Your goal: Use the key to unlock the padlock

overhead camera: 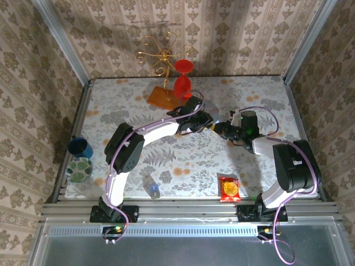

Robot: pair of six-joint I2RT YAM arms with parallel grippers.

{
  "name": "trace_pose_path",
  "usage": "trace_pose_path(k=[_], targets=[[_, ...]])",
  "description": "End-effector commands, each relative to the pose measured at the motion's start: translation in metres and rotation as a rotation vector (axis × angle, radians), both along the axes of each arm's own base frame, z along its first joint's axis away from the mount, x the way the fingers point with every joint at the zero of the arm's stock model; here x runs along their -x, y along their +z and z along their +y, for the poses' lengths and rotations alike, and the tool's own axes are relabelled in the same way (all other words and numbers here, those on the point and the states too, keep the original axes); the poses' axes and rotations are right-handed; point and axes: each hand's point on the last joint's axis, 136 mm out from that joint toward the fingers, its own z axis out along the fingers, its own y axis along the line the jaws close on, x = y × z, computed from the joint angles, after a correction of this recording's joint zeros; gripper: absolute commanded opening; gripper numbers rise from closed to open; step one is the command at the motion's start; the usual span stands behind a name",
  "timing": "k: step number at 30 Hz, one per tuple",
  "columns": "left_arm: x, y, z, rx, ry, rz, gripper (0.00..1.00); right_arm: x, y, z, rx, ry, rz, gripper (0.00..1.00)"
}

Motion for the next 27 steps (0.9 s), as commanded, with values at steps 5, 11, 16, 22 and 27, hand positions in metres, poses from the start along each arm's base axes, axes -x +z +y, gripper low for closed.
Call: trace_pose_path(k=[5, 11, 16, 22, 27], targets=[[0.075, 0.046, -0.047, 0.184, -0.287, 0.048, 0.00, -0.031, 0.040, 0.002, -0.243, -0.054, -0.112, 0.00], [0.072, 0.054, -0.051, 0.222, -0.288, 0.028, 0.00, -0.040, 0.047, 0.004, -0.430, -0.062, -0.083, 0.00], [0.069, 0.061, -0.049, 0.248, -0.272, 0.001, 0.00, -0.043, 0.043, 0.003, -0.467, -0.081, -0.041, 0.00], [0.064, 0.067, -0.046, 0.296, -0.223, -0.031, 0.00, -0.048, 0.044, -0.008, -0.538, -0.152, 0.040, 0.00], [0.062, 0.070, -0.045, 0.316, -0.208, -0.049, 0.00, -0.052, 0.032, -0.012, -0.613, -0.215, 0.156, 0.00]])
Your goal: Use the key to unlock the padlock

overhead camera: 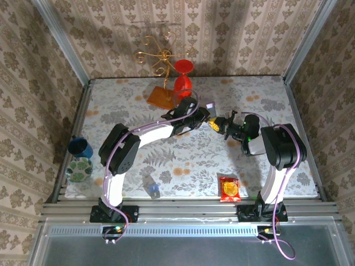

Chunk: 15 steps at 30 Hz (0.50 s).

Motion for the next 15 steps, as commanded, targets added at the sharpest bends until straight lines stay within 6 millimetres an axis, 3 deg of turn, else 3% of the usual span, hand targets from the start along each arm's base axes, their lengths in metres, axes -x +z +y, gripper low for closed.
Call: trace_pose_path(k=[1, 15], targets=[[0.084, 0.046, -0.055, 0.169, -0.304, 0.047, 0.00, -0.029, 0.012, -0.016, -0.077, -0.165, 0.023, 0.00], [0.087, 0.044, -0.058, 0.158, -0.302, 0.049, 0.00, -0.018, -0.023, -0.036, -0.111, -0.249, 0.182, 0.00]])
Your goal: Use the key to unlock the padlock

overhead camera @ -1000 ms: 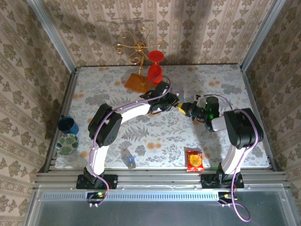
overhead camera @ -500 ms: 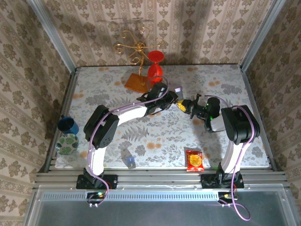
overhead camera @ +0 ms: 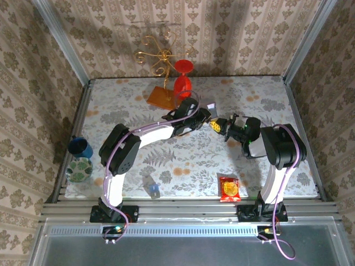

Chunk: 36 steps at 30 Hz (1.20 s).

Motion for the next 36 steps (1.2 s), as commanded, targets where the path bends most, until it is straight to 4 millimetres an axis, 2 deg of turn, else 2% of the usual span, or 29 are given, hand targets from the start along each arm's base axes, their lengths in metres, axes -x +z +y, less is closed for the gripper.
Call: trace_pose_path(k=[1, 7, 10, 14, 18, 22, 29, 34, 36], targets=[[0.082, 0.044, -0.053, 0.146, -0.293, 0.037, 0.00, -0.022, -0.021, -0.028, -0.009, -0.203, 0.090, 0.00], [0.080, 0.044, -0.053, 0.137, -0.286, 0.029, 0.00, -0.016, -0.021, -0.030, -0.013, -0.214, 0.106, 0.00], [0.078, 0.042, -0.052, 0.132, -0.279, 0.028, 0.00, -0.014, -0.017, -0.028, -0.005, -0.200, 0.087, 0.04], [0.076, 0.040, -0.050, 0.124, -0.267, 0.031, 0.00, -0.006, -0.018, -0.024, 0.064, -0.178, 0.069, 0.14], [0.076, 0.041, -0.050, 0.118, -0.268, 0.029, 0.00, 0.004, -0.021, -0.018, 0.200, -0.128, 0.046, 0.29], [0.075, 0.042, -0.051, 0.120, -0.267, 0.024, 0.00, 0.015, -0.025, -0.023, 0.325, -0.118, 0.058, 0.40], [0.074, 0.044, -0.052, 0.125, -0.268, 0.023, 0.00, 0.024, -0.013, -0.026, 0.419, -0.100, -0.024, 0.42], [0.072, 0.044, -0.049, 0.120, -0.264, 0.021, 0.00, 0.039, -0.010, -0.035, 0.593, -0.079, -0.105, 0.46], [0.070, 0.045, -0.048, 0.119, -0.260, 0.019, 0.00, 0.045, 0.002, -0.039, 0.659, -0.078, -0.167, 0.48]])
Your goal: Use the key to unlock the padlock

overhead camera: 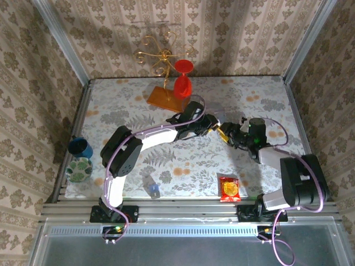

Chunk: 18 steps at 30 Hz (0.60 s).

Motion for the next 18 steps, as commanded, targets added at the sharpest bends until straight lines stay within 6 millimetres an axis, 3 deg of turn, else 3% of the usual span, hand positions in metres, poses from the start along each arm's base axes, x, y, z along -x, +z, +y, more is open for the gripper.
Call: trace_pose_path(k=[1, 7, 14, 18], targets=[[0.030, 0.046, -0.021, 0.105, -0.127, -0.022, 0.00, 0.004, 0.013, -0.010, 0.180, 0.018, -0.121, 0.49], [0.029, 0.045, -0.021, 0.097, -0.127, -0.022, 0.00, 0.012, 0.030, -0.009, 0.236, 0.076, -0.212, 0.53], [0.030, 0.041, -0.019, 0.093, -0.122, -0.016, 0.00, 0.012, 0.023, -0.006, 0.223, 0.092, -0.201, 0.37], [0.030, 0.038, -0.018, 0.096, -0.114, -0.007, 0.00, 0.017, 0.020, -0.007, 0.207, 0.081, -0.197, 0.35]])
